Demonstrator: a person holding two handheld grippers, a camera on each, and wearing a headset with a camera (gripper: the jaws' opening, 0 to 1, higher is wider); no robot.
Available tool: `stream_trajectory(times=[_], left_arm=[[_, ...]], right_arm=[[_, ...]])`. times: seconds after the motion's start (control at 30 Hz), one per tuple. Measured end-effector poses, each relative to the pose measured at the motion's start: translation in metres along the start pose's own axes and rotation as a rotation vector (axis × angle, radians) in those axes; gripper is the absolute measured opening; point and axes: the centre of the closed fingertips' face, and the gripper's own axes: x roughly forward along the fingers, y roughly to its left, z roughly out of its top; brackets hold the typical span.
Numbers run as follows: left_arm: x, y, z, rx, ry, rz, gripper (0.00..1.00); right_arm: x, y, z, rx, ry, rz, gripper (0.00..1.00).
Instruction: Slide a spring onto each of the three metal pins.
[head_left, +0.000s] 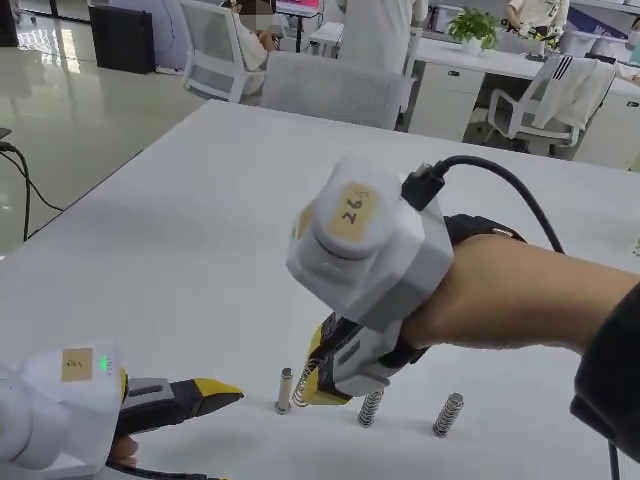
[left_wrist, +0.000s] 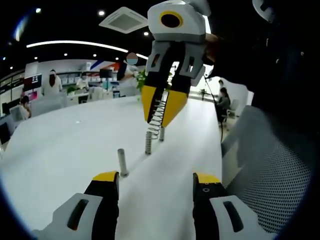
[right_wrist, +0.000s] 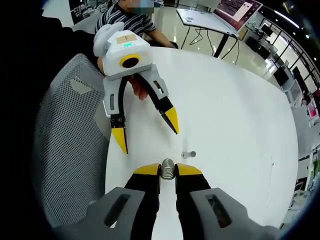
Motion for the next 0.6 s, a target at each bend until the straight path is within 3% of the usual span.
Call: stream_trajectory(times=[0.6], left_arm=[[-0.001,-0.001,-0.002,0.003,0.011,0.007,0.58]], right_arm=[[0.004,-0.027,0.006,0.012,0.007,-0.018,0.08]])
